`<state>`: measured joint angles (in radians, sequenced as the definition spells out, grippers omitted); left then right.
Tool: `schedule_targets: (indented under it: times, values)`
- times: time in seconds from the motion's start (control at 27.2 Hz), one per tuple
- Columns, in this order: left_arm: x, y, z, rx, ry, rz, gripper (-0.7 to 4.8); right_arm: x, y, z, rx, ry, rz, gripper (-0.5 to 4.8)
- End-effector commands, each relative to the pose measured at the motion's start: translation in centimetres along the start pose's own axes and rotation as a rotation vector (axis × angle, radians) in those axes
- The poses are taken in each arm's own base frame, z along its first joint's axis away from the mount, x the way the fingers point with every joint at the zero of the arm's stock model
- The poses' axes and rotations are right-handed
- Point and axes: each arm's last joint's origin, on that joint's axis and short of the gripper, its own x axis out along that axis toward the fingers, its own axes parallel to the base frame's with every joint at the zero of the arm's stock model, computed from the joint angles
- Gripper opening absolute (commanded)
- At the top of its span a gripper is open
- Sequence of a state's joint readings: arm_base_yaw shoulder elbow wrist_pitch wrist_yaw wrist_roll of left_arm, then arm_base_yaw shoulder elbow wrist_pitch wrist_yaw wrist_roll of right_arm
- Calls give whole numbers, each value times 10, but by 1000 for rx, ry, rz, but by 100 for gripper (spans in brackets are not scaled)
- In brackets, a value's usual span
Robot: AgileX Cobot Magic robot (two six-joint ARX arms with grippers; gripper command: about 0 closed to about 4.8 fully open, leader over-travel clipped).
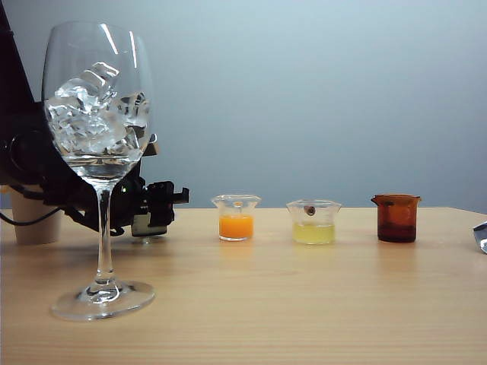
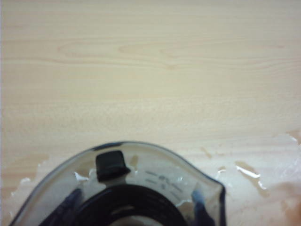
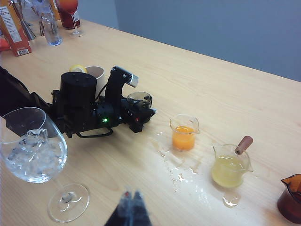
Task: Pick up the first measuring cup from the left, pour the coconut rum inside into the goblet, and finally put the measuring cup back in its original place.
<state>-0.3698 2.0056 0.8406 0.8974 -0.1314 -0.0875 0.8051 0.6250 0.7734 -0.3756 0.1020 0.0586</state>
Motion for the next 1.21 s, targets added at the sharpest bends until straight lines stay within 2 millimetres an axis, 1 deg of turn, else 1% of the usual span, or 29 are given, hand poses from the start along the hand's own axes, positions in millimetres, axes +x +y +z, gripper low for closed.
schedule_targets:
  times: [0.04,0.33,0.63,0.77,1.21]
  values:
    - [-2,-2,12,5,-50,-26,56,-1,0,2,-1,-17,4,-3]
    - [-6,-2,21,5,-75,-52,56,-1,0,3,0,-21,4,-3]
    - [-13,3,36,44,-89,-70,56,-1,0,4,1,-37,5,-3]
    - [-21,8,50,74,-80,-67,56,-1,0,5,2,-41,5,-3]
    - [-40,7,80,92,-129,-63,57,-1,0,5,2,-42,5,-3]
